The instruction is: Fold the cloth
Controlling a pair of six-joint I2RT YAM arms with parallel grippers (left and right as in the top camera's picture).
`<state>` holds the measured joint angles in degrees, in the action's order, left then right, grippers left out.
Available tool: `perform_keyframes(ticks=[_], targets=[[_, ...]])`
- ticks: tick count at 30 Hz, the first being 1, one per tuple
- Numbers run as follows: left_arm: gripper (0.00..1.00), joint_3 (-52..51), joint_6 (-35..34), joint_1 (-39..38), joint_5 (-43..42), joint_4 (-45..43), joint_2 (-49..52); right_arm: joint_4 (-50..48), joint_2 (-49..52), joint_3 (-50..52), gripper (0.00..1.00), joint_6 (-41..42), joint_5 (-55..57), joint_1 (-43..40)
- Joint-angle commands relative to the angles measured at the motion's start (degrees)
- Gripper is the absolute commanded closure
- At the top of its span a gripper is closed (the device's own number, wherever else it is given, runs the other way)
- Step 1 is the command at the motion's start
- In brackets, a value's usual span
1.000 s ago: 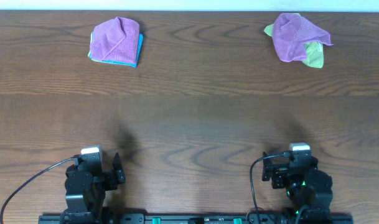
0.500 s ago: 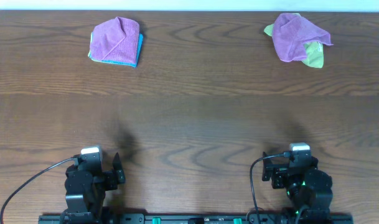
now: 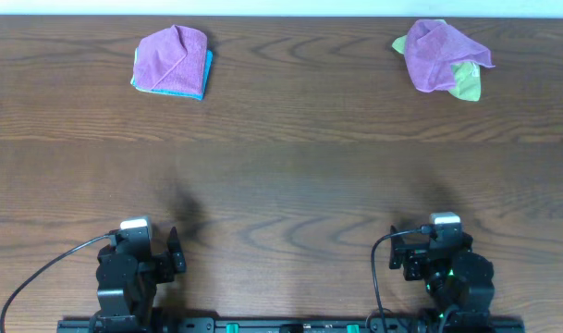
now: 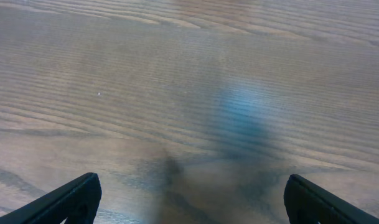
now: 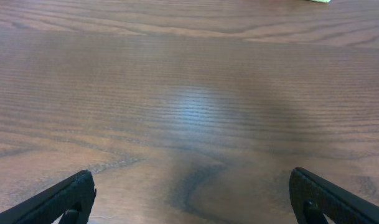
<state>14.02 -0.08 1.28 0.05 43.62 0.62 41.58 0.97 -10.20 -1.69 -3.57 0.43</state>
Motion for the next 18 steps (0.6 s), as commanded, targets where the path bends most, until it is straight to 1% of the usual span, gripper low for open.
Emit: perform_keyframes(ticks=[1,9,14,18], targets=[[0.05,-0.2,-0.3,-0.2,0.5,0.1,-0.4,0.0,-0.7,1.0,0.01,1.0,0.6,-0.6],[0.05,-0.2,-0.3,-0.2,0.5,0.1,-0.4,-0.2,-0.7,0.9,0.01,1.2,-0.3,-0.6],[0.05,-0.2,-0.3,-0.2,0.5,0.1,-0.4,-0.5,1.3,-0.2,0.01,6.6,-0.3,-1.2],[0.05,-0.2,-0.3,-0.2,0.5,0.1,-0.4,-0.8,9.4,-4.3,0.01,12.2,-0.3,-3.0]])
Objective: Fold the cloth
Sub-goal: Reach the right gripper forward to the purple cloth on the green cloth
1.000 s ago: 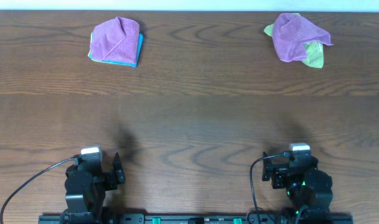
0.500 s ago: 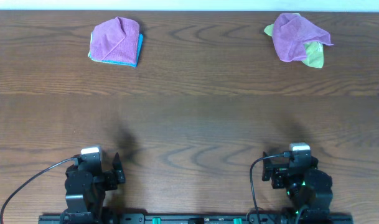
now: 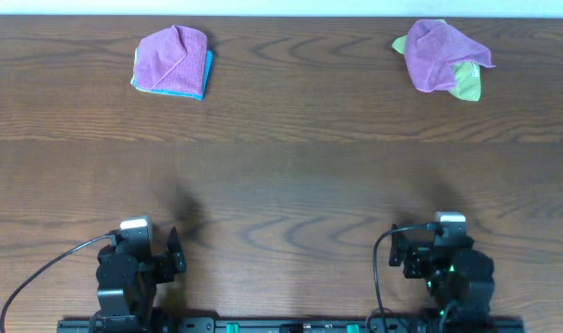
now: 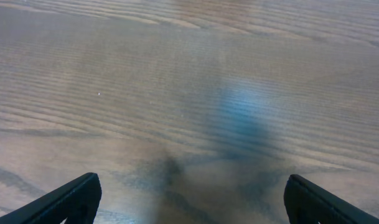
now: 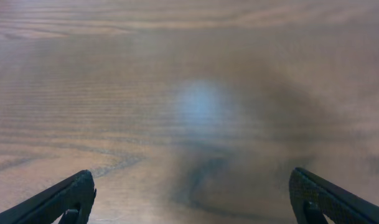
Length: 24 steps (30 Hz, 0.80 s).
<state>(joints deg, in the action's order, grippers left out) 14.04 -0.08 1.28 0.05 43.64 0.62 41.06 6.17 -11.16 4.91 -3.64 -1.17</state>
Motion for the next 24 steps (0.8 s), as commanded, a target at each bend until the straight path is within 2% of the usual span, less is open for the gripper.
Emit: perform_keyframes(ticks=[1,9,24], targets=[[0.05,-0.2,-0.3,-0.2,0.5,0.1,-0.4,-0.3,7.1,-5.4,0.01,6.0,-0.2,-1.9],[0.05,-0.2,-0.3,-0.2,0.5,0.1,-0.4,-0.3,29.1,-25.6,0.01,5.9,0.6,-6.9],[0.05,-0.2,-0.3,-0.2,0.5,0.1,-0.4,1.9,72.7,-64.8,0.01,3.5,0.9,-7.3]])
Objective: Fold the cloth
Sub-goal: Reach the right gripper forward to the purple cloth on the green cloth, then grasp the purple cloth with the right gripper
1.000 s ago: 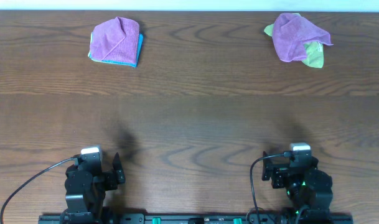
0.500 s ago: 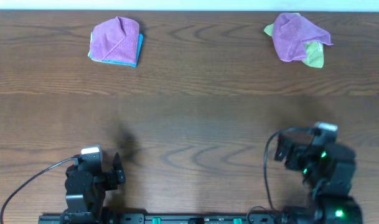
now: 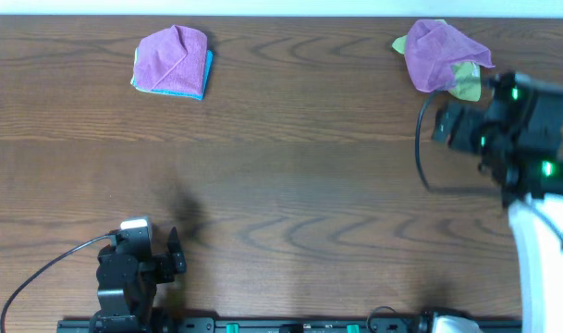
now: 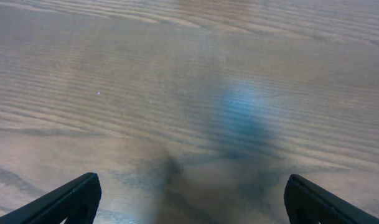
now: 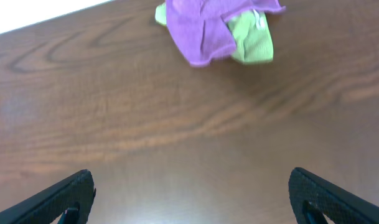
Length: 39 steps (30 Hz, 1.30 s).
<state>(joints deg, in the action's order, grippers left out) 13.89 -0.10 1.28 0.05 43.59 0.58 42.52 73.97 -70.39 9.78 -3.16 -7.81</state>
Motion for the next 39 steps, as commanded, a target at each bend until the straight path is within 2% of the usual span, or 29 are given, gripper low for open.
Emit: perform_keyframes(ticks=[1,11,16,24,39], targets=[[0.05,0.0,-0.3,-0.2,0.5,0.1,-0.4,0.4,6.9,-7.4,0.01,-1.7,0.3,-0.9],[0.05,0.0,-0.3,-0.2,0.5,0.1,-0.4,-4.3,23.5,-20.2,0.01,-3.2,0.3,-3.1],[0.05,0.0,-0.3,-0.2,0.5,0.1,-0.4,-12.0,25.8,-20.3,0.01,-3.0,-0.7,-2.9],[0.05,0.0,-0.3,-0.2,0.5,0.1,-0.4,-17.6,28.0,-20.3,0.01,-3.0,-0.9,-2.8],[0.05,0.0,-0.3,-0.2,0.5,0.1,-0.4,-36.5,43.9,-21.3,0.02,3.8,-4.2,-2.2]])
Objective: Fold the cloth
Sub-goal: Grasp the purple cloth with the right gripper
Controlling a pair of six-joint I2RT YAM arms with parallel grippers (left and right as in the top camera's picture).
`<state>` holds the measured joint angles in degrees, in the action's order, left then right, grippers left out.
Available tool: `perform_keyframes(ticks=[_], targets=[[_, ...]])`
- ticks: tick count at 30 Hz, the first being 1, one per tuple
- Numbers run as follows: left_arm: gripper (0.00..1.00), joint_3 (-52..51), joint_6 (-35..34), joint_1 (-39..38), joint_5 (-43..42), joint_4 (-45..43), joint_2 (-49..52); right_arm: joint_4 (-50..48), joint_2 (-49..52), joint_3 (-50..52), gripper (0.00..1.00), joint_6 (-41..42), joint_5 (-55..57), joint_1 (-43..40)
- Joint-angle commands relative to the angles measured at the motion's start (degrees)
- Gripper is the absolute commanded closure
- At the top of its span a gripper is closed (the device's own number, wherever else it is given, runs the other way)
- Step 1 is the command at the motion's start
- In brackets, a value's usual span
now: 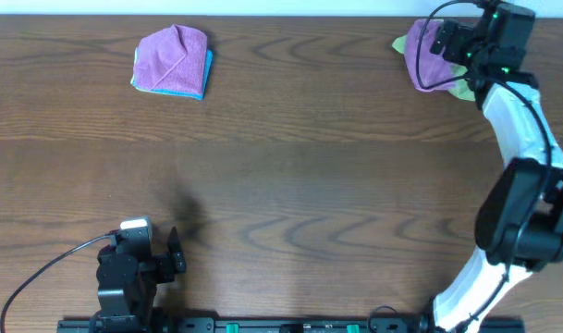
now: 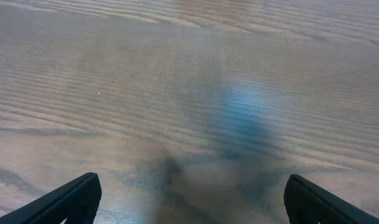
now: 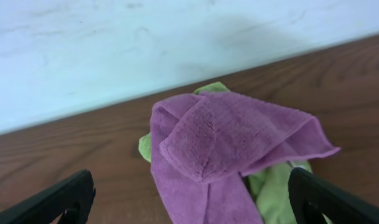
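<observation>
A crumpled purple cloth [image 1: 422,65] lies on top of a green cloth [image 1: 460,90] at the table's back right corner. My right gripper [image 1: 447,44] hangs open just over this pile. In the right wrist view the purple cloth [image 3: 233,143] fills the centre between the spread fingers of the right gripper [image 3: 192,202], with the green cloth [image 3: 277,186] showing beneath it. Nothing is held. My left gripper [image 1: 175,255] rests open at the table's front left edge. The left wrist view of the left gripper [image 2: 192,202] has only bare wood between its fingers.
A neatly folded purple cloth on a blue one [image 1: 173,60] sits at the back left. The white wall [image 3: 114,50] stands right behind the pile at the table's back edge. The right arm [image 1: 517,139] stretches along the table's right side.
My right arm has moved from over the right side of the table to the back right corner, and the cloth pile is now close under its open fingers. The left arm has not moved.
Both grippers first sat open at the front edge, over bare wood. The right one then tilted a little in place. After that it was out over the right side of the table facing the purple and green pile, and now it hangs directly at it.
</observation>
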<state>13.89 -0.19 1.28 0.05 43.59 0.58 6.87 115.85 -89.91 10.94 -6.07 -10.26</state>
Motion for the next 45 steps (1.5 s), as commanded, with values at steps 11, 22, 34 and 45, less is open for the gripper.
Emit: perform_keyframes(ticks=[11,22,34,45], targets=[[0.05,0.0,-0.2,-0.2,0.5,0.1,-0.4,-5.0,12.8,-5.9,0.04,5.2,-3.6,2.3],[0.05,0.0,-0.2,-0.2,0.5,0.1,-0.4,-11.9,17.9,-6.7,0.09,7.4,-2.2,2.7],[0.05,0.0,-0.2,-0.2,0.5,0.1,-0.4,-11.8,19.3,-6.7,0.09,7.4,2.4,2.3],[0.05,0.0,-0.2,-0.2,0.5,0.1,-0.4,-13.3,22.1,-6.7,0.18,7.3,3.2,2.0]])
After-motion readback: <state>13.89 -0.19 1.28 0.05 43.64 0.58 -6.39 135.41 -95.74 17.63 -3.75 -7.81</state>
